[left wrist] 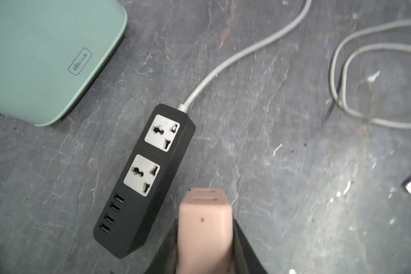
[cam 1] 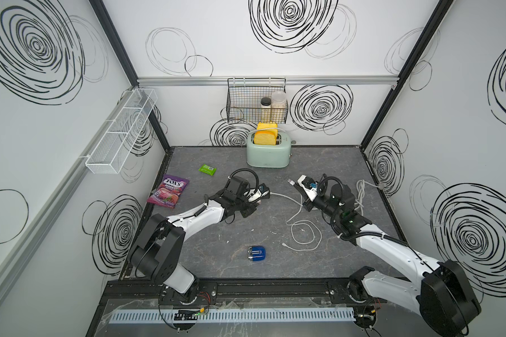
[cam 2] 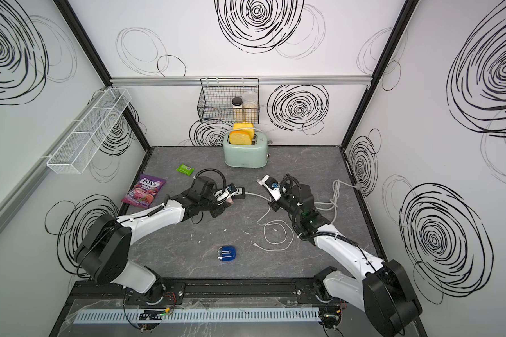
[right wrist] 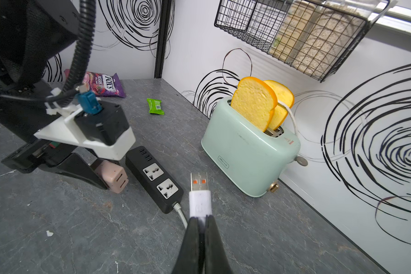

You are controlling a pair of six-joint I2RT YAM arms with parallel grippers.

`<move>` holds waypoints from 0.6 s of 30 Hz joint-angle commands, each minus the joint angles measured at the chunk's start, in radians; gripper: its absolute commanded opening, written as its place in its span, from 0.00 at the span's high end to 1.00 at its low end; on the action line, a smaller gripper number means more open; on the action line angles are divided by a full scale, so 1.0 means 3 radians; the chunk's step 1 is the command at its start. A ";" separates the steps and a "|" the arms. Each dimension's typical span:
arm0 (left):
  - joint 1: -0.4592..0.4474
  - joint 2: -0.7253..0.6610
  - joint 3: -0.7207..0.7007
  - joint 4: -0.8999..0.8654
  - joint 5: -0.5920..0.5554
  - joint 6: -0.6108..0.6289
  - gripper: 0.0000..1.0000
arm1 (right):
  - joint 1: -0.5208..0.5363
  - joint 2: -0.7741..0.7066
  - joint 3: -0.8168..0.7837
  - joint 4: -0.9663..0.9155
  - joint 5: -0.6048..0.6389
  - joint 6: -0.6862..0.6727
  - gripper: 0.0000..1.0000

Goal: Charge the electric shaver
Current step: Place the plug at the center of the board.

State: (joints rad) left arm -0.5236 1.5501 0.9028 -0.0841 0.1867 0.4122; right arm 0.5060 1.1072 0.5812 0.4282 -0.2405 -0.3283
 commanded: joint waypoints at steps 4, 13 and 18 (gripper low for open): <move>-0.0234 -0.0050 -0.0135 0.0077 -0.0468 -0.1004 0.74 | -0.0003 -0.0081 -0.0071 0.0142 -0.0009 -0.0021 1.00; -0.0180 0.0098 -0.0483 0.0537 -0.0757 -0.1609 0.72 | 0.0027 -0.0096 -0.0073 0.0144 -0.0022 -0.0044 1.00; -0.0242 0.0213 -0.0584 0.0734 -0.0823 -0.1682 0.65 | 0.0043 -0.0073 -0.0073 0.0148 -0.0019 -0.0056 1.00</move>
State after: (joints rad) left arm -0.5842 1.5917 0.7517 0.0372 -0.0288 -0.0357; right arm 0.5121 1.0988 0.5701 0.4465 -0.2398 -0.3340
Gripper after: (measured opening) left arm 0.345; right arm 0.055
